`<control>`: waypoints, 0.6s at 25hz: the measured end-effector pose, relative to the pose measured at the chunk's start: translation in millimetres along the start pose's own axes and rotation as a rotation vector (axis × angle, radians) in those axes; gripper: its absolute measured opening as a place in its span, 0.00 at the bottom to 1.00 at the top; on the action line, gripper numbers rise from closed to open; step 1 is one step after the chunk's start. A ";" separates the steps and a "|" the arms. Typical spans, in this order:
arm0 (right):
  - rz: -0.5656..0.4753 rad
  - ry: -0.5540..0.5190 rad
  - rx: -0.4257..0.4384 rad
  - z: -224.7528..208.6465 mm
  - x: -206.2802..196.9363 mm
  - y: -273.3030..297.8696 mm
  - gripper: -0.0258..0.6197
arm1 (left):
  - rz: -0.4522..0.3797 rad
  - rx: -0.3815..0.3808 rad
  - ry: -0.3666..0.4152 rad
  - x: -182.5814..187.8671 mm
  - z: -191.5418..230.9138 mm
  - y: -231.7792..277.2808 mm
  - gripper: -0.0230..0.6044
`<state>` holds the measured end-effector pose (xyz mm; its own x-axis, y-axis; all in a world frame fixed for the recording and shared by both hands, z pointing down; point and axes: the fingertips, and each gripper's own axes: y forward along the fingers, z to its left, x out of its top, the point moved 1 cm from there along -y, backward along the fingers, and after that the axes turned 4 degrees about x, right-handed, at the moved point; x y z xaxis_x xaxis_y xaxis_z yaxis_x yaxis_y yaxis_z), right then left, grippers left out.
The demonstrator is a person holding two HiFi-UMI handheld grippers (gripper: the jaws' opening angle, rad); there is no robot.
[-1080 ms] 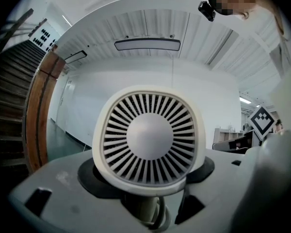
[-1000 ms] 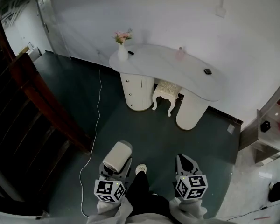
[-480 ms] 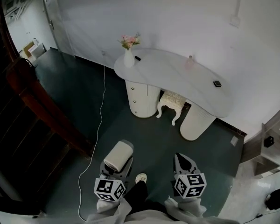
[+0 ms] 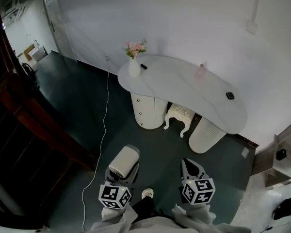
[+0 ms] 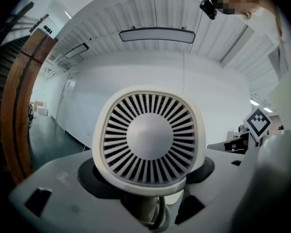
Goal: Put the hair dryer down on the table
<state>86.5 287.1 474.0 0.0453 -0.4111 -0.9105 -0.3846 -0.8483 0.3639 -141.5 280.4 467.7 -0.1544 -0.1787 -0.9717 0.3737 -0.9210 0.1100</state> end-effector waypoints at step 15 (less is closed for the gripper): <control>-0.003 0.011 -0.026 -7.1 19.6 64.3 0.12 | 0.015 -0.017 -0.020 7.3 43.9 52.3 0.56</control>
<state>69.2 222.1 480.9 0.0566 -0.4125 -0.9092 -0.3603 -0.8577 0.3667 -163.2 215.7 475.5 -0.1665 -0.1991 -0.9657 0.3911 -0.9124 0.1207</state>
